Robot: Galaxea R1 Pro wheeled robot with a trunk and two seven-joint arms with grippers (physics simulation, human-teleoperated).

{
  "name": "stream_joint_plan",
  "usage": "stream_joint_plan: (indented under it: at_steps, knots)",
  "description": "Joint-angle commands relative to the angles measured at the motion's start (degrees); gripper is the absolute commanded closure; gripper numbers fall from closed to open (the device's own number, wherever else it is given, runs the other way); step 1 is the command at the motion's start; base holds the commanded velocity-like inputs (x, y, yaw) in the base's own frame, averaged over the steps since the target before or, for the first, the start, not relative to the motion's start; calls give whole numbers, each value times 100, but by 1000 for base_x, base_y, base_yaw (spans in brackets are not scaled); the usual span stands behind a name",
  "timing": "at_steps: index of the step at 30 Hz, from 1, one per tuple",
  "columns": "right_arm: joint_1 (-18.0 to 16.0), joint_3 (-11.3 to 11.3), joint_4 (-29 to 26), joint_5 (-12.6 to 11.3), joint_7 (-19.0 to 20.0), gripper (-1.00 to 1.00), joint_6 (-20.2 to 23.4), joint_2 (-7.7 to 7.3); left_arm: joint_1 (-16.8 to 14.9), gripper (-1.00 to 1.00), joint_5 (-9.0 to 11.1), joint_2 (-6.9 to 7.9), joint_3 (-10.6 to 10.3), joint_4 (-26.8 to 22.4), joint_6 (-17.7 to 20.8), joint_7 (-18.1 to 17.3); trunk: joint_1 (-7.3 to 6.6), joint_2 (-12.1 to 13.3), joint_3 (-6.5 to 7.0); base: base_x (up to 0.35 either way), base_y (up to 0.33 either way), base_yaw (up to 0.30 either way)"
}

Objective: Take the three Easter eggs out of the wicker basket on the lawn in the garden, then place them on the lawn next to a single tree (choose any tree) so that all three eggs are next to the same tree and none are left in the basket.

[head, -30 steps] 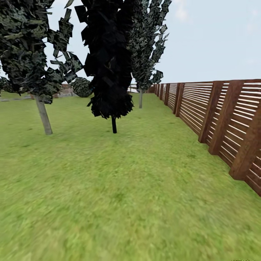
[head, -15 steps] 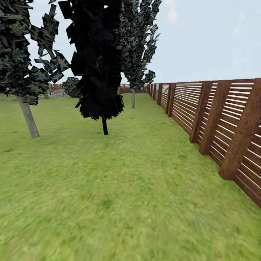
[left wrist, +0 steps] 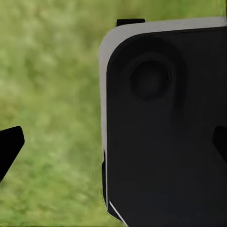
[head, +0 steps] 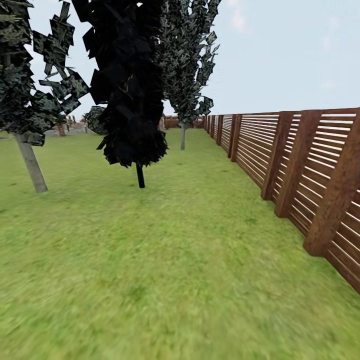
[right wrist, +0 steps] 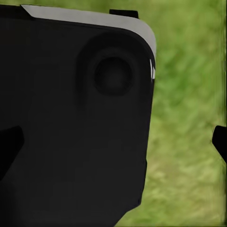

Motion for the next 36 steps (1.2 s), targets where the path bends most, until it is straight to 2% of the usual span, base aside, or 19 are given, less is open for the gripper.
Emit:
stream_joint_plan:
  at_steps: [1,15,36]
  knots:
    - [-8,10,11,17,9,-100,3,-1,3,-100,-3,3,1,-12,0,0,3,-2,-5,293,-174,0]
    - [-9,6,3,2,1,-100,3,-1,2,-100,4,7,1,-13,6,-18,3,-2,-5,318,-110,-25]
    - [-9,6,4,-2,5,-100,4,1,1,-100,13,7,1,-13,6,-11,3,-2,-5,330,-5,-17]
